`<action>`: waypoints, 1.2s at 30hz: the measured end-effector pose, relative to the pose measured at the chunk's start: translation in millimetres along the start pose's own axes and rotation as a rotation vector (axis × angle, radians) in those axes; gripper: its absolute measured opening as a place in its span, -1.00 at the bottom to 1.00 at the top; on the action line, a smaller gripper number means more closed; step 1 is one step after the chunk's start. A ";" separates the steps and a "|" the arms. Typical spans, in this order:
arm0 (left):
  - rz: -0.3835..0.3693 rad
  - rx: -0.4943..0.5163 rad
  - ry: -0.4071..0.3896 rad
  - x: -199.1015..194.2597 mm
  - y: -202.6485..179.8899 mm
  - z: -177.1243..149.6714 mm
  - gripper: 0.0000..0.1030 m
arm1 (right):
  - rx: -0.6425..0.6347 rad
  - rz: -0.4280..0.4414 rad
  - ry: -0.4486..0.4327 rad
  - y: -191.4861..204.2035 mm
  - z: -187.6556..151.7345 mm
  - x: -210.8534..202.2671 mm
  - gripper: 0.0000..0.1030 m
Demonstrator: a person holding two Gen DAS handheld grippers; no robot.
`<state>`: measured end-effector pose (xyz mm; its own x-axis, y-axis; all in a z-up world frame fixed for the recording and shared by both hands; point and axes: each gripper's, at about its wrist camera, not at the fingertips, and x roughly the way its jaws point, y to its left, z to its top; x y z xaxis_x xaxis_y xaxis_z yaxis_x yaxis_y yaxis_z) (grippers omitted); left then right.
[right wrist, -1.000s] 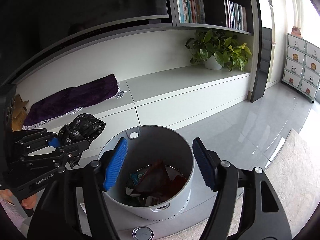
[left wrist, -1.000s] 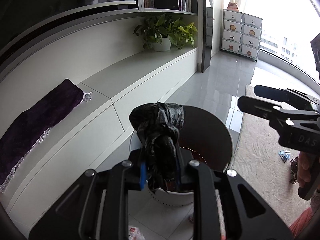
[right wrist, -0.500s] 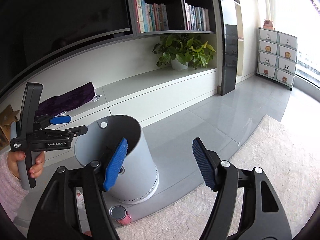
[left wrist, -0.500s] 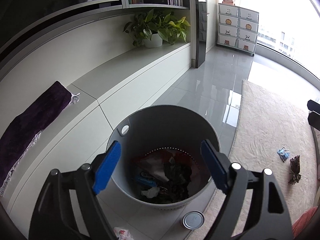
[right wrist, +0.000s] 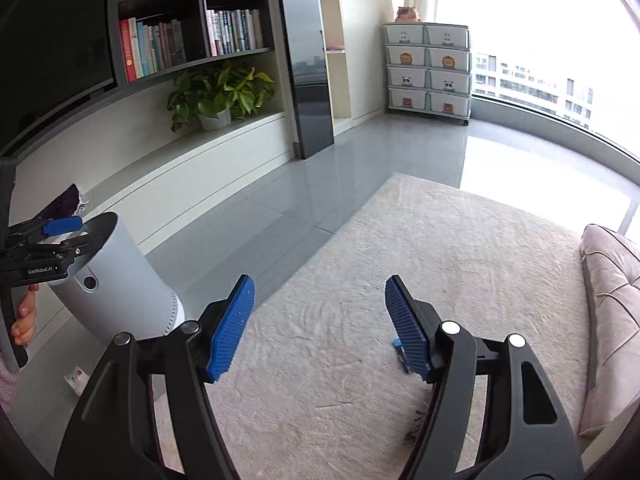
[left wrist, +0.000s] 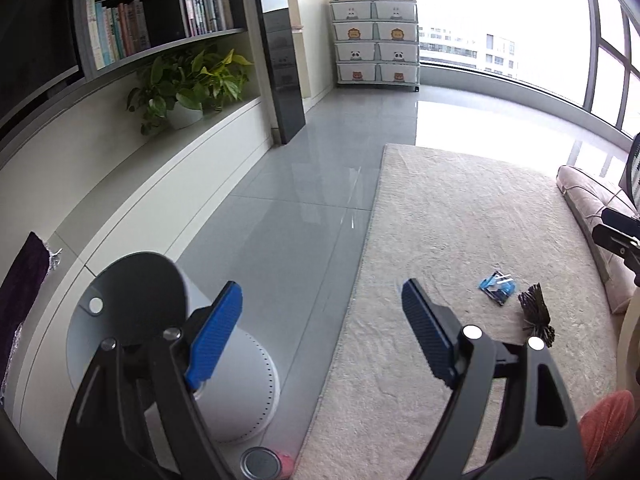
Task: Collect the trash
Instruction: 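Grasp the blue plastic packaging with the left tool while the right tool grasps the dark bundle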
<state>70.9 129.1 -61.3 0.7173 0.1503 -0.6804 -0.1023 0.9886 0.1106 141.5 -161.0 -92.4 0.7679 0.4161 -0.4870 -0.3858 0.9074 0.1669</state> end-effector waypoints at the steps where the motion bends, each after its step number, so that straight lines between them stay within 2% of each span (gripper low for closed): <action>1: -0.024 0.012 0.007 8.4 -16.3 1.2 0.59 | 0.011 -0.020 0.004 -14.3 -5.0 -1.5 0.27; 5: -0.110 0.052 0.043 42.8 -77.5 1.2 0.59 | 0.037 -0.095 0.027 -62.1 -27.3 -4.1 0.27; 10: -0.197 0.108 0.080 90.1 -143.1 -2.8 0.59 | 0.072 -0.141 0.074 -106.7 -58.1 7.0 0.27; 14: -0.278 0.152 0.131 138.0 -190.7 -9.3 0.59 | 0.083 -0.161 0.129 -126.1 -85.0 31.6 0.27; 22: -0.391 0.286 0.216 238.5 -274.8 -26.4 0.59 | 0.138 -0.170 0.220 -151.1 -129.4 80.4 0.27; 30: -0.433 0.414 0.277 312.3 -334.5 -54.2 0.59 | 0.212 -0.159 0.305 -166.2 -164.0 116.8 0.27; 34: -0.429 0.426 0.308 338.1 -341.1 -58.9 0.58 | 0.186 -0.164 0.343 -161.4 -171.7 133.2 0.27; 36: -0.456 0.411 0.328 347.7 -341.3 -59.5 0.57 | 0.179 -0.165 0.356 -160.2 -174.0 139.6 0.27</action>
<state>314.2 -155.4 -378.7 0.3746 -0.2196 -0.9008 0.4750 0.8798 -0.0170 221.5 -258.7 -336.2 0.5754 0.2463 -0.7799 -0.1535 0.9692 0.1928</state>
